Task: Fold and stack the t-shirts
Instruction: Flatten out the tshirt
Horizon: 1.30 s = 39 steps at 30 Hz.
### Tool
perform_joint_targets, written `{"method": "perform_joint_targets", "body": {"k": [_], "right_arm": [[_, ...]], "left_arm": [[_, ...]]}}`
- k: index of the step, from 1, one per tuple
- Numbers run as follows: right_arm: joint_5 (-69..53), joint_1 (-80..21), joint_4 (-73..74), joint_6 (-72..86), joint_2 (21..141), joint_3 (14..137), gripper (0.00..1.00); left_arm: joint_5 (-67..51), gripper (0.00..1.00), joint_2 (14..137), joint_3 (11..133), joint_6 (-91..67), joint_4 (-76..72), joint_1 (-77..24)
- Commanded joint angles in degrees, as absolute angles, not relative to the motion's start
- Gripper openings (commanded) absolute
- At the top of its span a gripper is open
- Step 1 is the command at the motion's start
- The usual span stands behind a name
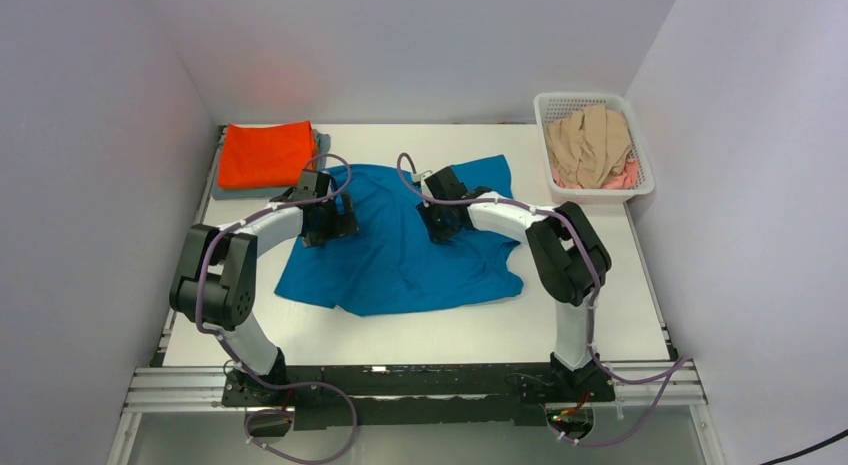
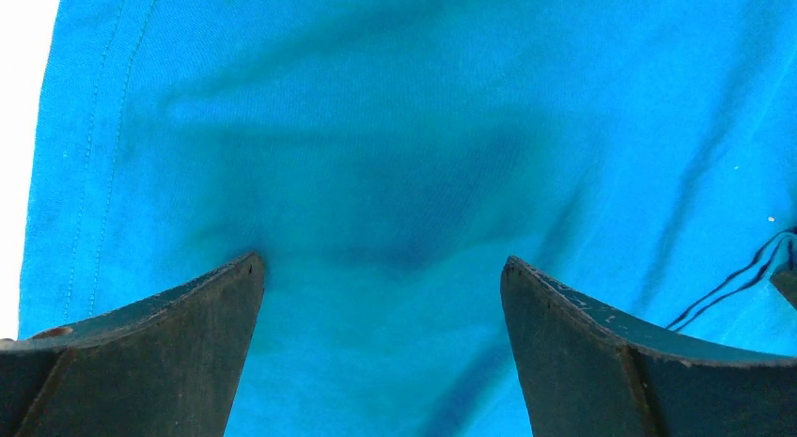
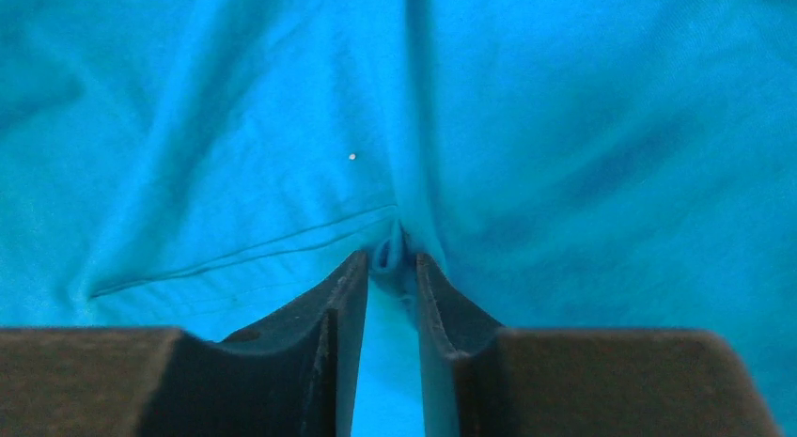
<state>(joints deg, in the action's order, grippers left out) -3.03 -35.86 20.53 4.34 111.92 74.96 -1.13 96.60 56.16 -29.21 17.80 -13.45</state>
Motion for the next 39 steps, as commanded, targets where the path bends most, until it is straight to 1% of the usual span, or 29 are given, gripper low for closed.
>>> {"method": "perform_joint_targets", "body": {"k": [1,3,4,6,7,15,23,25,28,32,39], "right_arm": [[1.1,-36.3,20.5,4.0,112.4,77.6,0.25],[2.4,-36.3,20.0,4.3,112.3,77.1,0.22],[2.9,-36.3,19.7,4.5,112.2,77.0,0.17],[3.7,-36.4,19.4,4.9,111.8,76.6,0.03],[3.9,-36.4,19.4,5.3,111.2,76.3,0.0],[0.6,-39.1,23.4,7.7,100.9,70.4,0.0],[1.5,-42.4,29.1,9.2,92.2,63.8,0.0],[0.9,-43.0,30.2,9.8,90.1,62.9,0.0],[-4.6,-44.5,32.1,10.1,86.8,61.0,0.0],[-13.6,-49.3,36.5,11.9,82.2,57.5,0.0],[-20.4,-56.0,46.5,21.3,74.7,50.3,0.0]], "left_arm": [[-0.2,1.0,97.6,56.4,-29.3,17.4,-13.2],[-0.2,0.99,97.6,56.5,-29.3,17.5,-13.1],[-0.2,0.99,97.5,56.5,-29.3,17.6,-13.1],[-0.2,0.99,97.4,56.4,-29.3,17.5,-13.1],[-0.2,1.0,97.3,56.3,-29.2,17.4,-13.1],[-0.2,0.99,97.7,56.4,-29.4,17.8,-12.8],[-0.2,0.99,98.6,56.6,-30.1,18.9,-11.7],[1.6,0.99,98.9,56.9,-30.3,19.5,-11.4],[1.2,0.99,99.1,56.9,-30.4,19.5,-10.9],[1.0,0.99,99.0,56.8,-30.5,19.5,-11.0],[0.9,0.99,98.4,56.8,-30.7,19.8,-11.0]]}}
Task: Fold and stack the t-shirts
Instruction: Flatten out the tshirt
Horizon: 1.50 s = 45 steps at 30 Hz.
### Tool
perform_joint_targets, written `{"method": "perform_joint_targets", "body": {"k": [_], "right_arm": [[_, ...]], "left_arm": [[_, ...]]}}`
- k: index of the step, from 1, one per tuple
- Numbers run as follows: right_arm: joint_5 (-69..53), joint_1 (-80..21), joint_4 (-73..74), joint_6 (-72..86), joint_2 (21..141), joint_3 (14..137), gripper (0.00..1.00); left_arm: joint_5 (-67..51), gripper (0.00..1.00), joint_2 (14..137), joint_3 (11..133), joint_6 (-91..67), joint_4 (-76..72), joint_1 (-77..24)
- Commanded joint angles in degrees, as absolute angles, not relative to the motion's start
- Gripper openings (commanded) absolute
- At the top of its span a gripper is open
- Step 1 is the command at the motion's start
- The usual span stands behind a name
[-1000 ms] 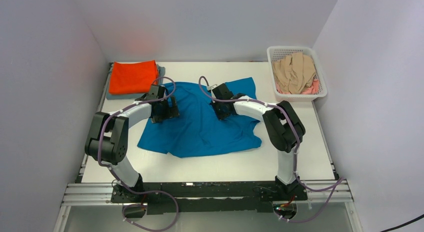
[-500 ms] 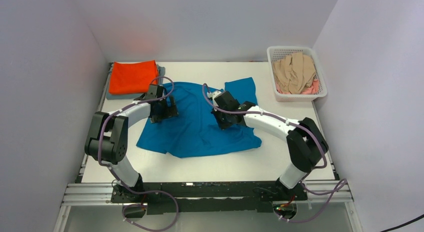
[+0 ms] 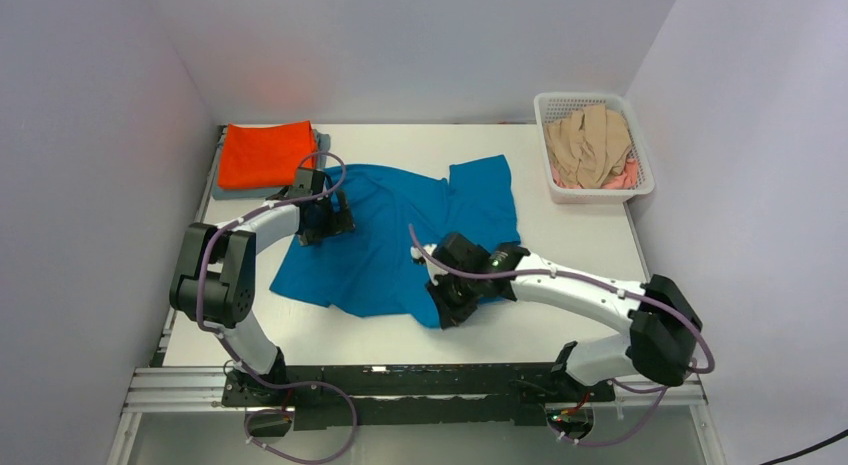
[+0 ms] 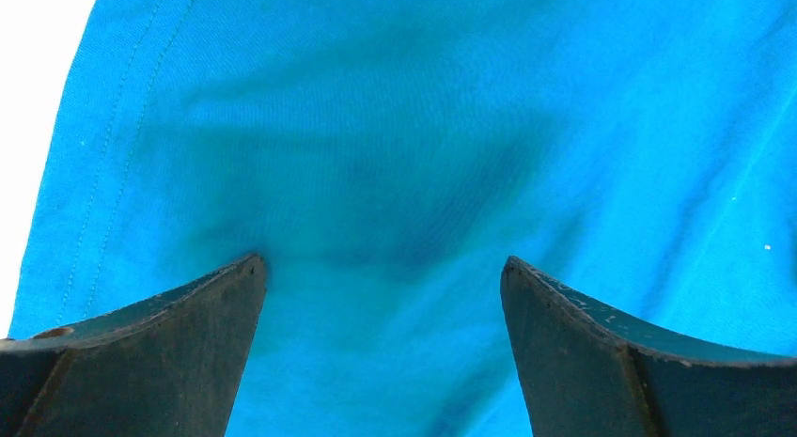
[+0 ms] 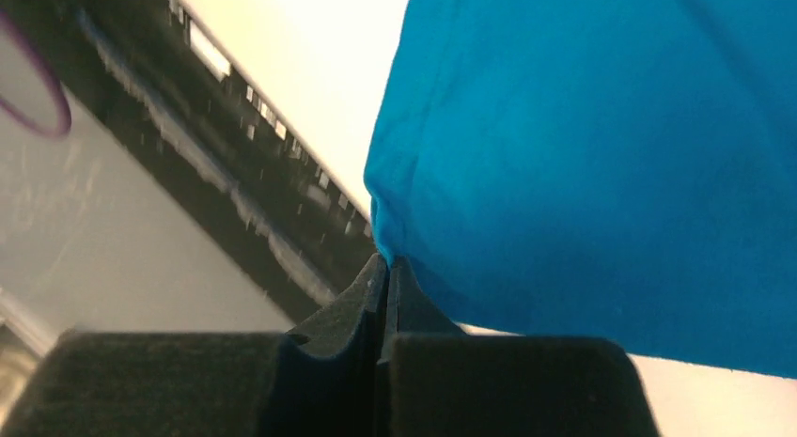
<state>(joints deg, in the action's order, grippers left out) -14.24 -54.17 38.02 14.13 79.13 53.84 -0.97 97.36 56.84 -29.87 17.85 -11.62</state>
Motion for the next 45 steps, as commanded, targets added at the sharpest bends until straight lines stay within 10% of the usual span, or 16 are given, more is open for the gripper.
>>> {"method": "perform_joint_targets", "body": {"k": [1,11,17,21,31,45], "right_arm": [[-20.7,-56.6,47.7,22.9,73.7,49.3,0.0],[-27.6,-59.1,53.3,36.3,64.6,40.3,0.03],[-20.5,-59.2,59.5,36.6,62.8,48.1,0.41],[-10.1,-57.9,55.3,37.4,63.0,55.5,0.99],[1.8,-32.2,25.9,37.4,79.4,57.9,1.0],[2.8,-18.2,27.7,32.6,114.2,77.9,1.0]], "left_arm": [[1.0,1.0,98.2,56.7,-30.7,19.8,-11.0],[0.8,0.99,97.2,56.3,-30.7,19.9,-11.0],[0.1,0.99,95.6,56.3,-30.4,20.3,-11.0],[-1.6,0.99,93.3,56.3,-30.4,20.1,-11.0],[-4.4,0.99,92.6,61.7,-29.6,20.3,-11.4],[-4.8,0.99,107.0,71.7,-27.9,21.6,-11.3]]}}
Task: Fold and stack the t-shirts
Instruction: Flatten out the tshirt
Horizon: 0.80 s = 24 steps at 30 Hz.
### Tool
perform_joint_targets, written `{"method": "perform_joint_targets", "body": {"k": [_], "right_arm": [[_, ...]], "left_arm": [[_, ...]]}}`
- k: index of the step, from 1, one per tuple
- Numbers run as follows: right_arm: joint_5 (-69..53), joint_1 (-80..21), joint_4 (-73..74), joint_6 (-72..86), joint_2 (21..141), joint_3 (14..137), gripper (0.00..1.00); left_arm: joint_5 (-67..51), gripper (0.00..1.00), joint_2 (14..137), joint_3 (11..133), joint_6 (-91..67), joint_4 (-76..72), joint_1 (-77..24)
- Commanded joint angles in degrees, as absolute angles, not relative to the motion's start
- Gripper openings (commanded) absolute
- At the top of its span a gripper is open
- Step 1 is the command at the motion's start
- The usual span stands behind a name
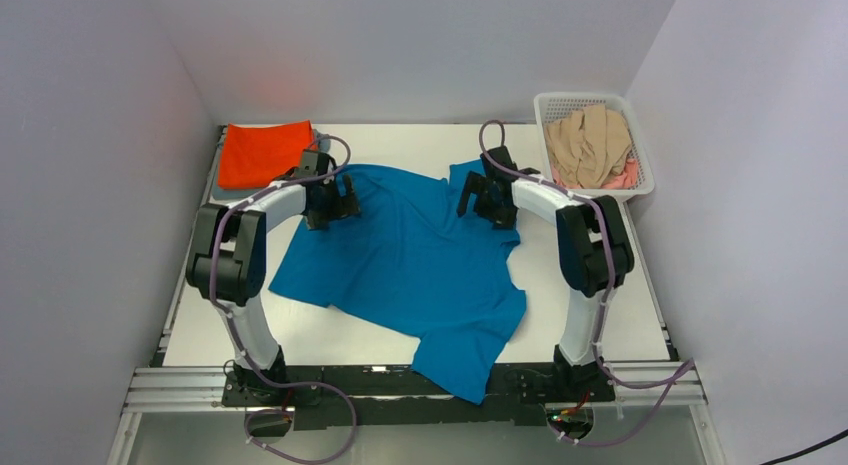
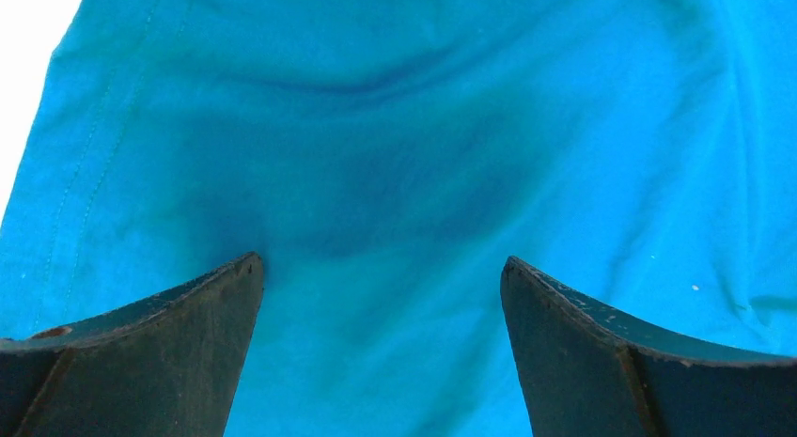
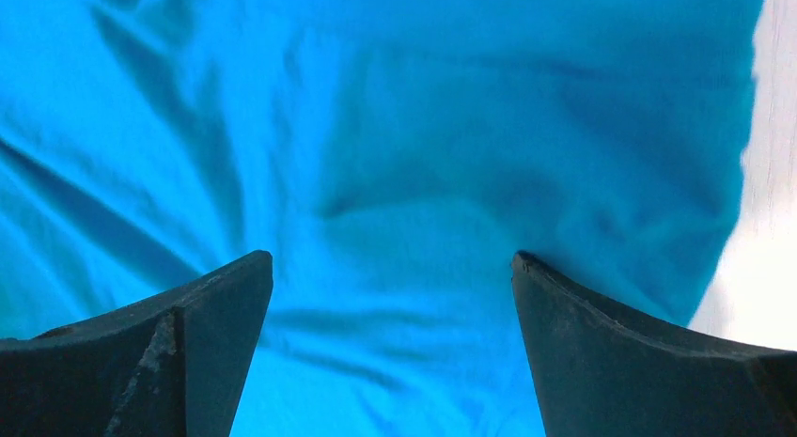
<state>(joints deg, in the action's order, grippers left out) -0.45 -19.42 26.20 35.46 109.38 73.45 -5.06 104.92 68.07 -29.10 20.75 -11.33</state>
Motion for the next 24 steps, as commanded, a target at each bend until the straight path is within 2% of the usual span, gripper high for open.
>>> {"method": "perform_joint_targets", "body": {"k": [1,6,14,21,24], "right_arm": [[3.2,-17.5,28.7,32.2,115.6,79.3,1.0],[3.0,-13.3,33.4,29.2,123.3,88.2,1.0],[-5.3,-8.7,36.5,24.2,135.3,104.8,1.0],[-6.9,-6.2,38.3,21.1,142.0,117.7,1.0],[-7.7,-6.5,39.8,18.1,140.4,119.4,1.0]], "left_arm": [[-4.6,0.99,107.8,72.4,-27.8,21.9,-11.1],[-4.6,1.0,112.0,75.7,-28.5,23.8,-10.5],[-4.8,0.99,115.4,81.1,-29.8,25.0,-10.3],[-3.6,0.99,118.5,86.2,-31.0,27.6,-10.1],[-3.0,0.99,115.9,84.8,-31.2,27.4,-10.1]]}}
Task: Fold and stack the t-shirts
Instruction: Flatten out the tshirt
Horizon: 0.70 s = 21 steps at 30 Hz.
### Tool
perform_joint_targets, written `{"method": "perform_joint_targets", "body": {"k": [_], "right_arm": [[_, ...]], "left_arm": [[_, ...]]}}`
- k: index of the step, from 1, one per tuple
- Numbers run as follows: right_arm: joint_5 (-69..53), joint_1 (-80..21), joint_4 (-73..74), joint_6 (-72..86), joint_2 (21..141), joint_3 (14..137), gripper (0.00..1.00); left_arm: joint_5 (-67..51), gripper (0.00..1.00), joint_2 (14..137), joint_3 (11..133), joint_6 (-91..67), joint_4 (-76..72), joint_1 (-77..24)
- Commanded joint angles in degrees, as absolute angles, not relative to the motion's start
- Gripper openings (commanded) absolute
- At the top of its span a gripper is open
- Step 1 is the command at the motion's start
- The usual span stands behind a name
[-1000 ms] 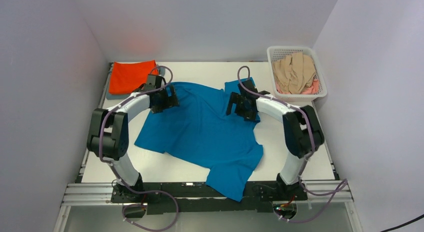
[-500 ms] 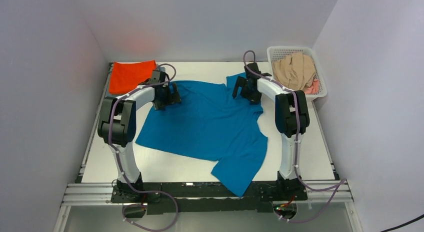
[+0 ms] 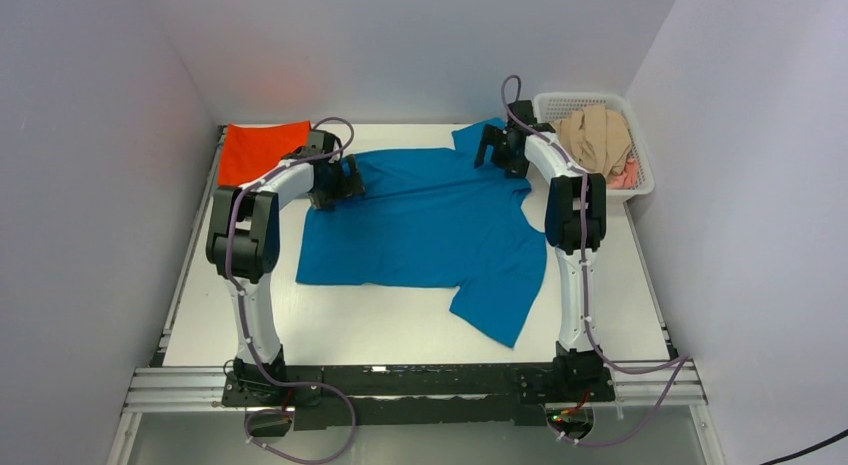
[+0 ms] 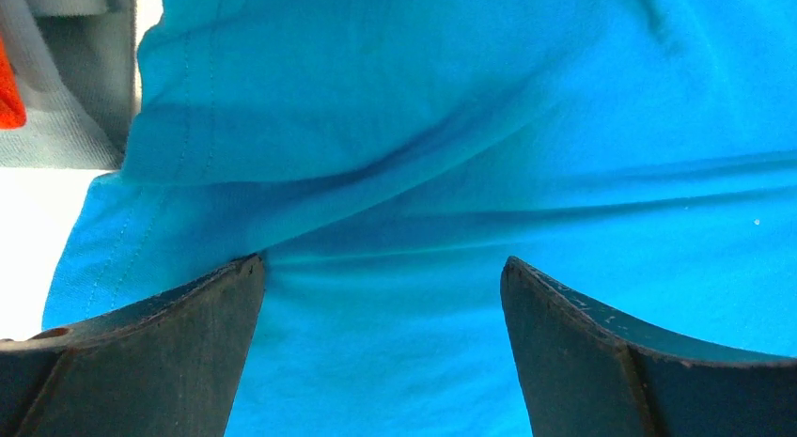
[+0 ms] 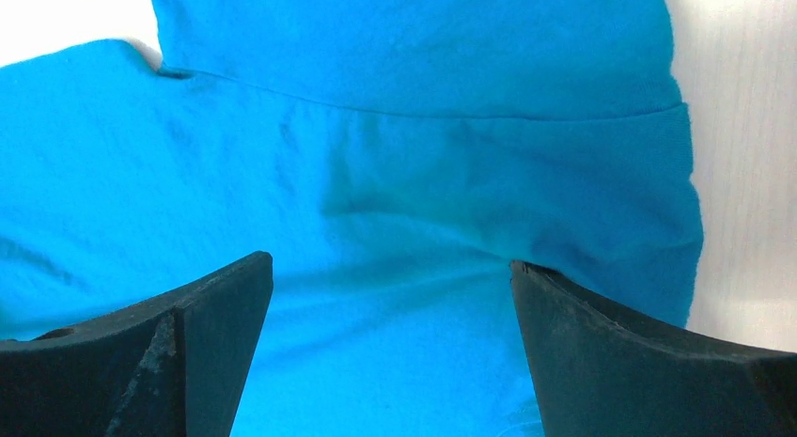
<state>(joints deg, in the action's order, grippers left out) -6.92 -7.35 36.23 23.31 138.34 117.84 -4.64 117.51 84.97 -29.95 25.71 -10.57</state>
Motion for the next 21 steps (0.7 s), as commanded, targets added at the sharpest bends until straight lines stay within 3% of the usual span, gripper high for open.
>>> {"method": "perform_joint_targets", "body": {"k": [1,12,21], "right_arm": [[-7.8,-6.7,38.7,17.4,138.5,117.8,1.0],[-2.9,-6.9,31.7,14.0,117.8,99.8,1.0],[-2.7,-7.0,27.9,16.9,113.0,86.3,1.0]], "left_arm": [[-3.0,0.99,114.8,83.8,-31.1,27.0,-10.2],[-5.6,0.99,105.4,78.5,-29.1,24.0,-10.8],[-9.7,0.99,101.1,68.4,-29.6,19.5,-11.7]]}}
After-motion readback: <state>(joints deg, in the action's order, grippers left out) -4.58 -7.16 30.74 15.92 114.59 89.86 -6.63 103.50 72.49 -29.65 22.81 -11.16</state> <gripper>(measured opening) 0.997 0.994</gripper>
